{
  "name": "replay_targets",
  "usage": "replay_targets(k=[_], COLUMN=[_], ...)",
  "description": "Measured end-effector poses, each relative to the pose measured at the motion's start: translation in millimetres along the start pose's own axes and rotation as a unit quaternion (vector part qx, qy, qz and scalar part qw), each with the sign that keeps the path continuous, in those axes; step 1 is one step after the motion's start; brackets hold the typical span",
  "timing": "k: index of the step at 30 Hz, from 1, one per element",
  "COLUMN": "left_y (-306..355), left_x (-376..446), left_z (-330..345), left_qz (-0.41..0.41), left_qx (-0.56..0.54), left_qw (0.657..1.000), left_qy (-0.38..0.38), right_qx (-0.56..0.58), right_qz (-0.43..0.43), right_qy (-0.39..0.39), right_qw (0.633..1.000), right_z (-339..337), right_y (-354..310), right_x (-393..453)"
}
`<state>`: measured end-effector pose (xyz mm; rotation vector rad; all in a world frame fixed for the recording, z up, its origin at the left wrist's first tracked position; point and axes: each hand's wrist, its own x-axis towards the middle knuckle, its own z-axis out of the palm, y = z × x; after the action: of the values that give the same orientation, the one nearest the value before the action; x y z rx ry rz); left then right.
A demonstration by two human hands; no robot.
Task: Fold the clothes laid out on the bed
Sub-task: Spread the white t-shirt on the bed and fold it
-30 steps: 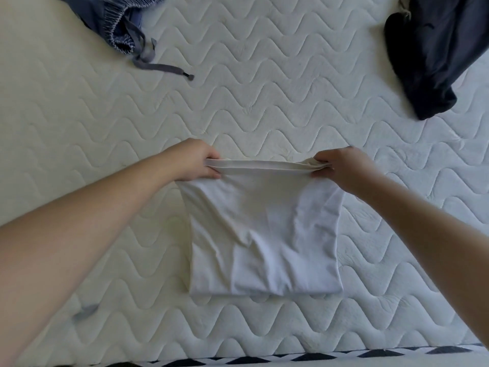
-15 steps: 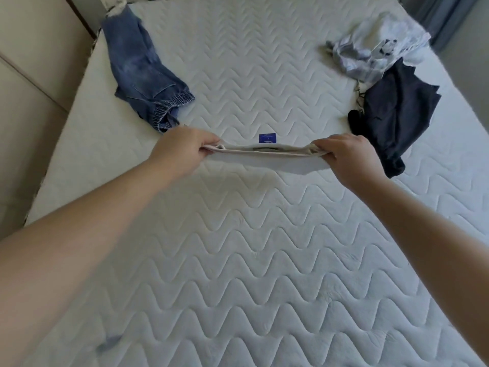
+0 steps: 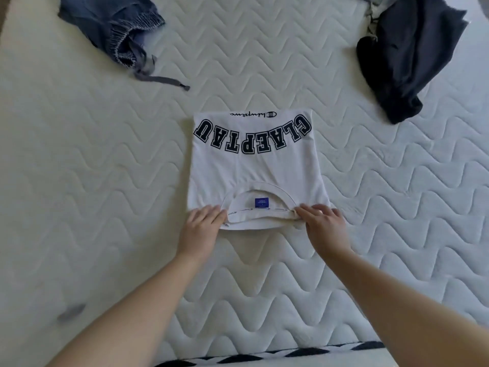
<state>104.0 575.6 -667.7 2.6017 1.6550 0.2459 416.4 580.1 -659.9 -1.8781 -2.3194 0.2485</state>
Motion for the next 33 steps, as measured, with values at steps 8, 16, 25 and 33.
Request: replay_targets(k=[8,16,25,33], left_y=[23.5,-5.5,-8.7,-24.8], left_x=[-51.1,-26.5,-21.7,-35.7], left_z=[27.8,22.0,19.9,17.9], left_qz=[-0.114,-0.498,-0.469,-0.434], left_qx=[0.021,-0.259,-0.188,-0.115], left_qw=[0.988,0.826,0.860,0.884], left_qy=[-0.104,-0.052,-0.074,-0.133], right_qx=[0.005,0.361,0.328,0.297], right_qz=[0.076,0.513,0.451,0.487], right_qy=[-0.190,-0.046,-0.104,-0.063], right_qw=[0.979,0.778,0.824,0.819], right_z=[26.9,23.9,28.2,21.0], right_y=[0.3,31.2,44.6,48.6], right_x=[-60.2,-14.1,-7.2,-2.1])
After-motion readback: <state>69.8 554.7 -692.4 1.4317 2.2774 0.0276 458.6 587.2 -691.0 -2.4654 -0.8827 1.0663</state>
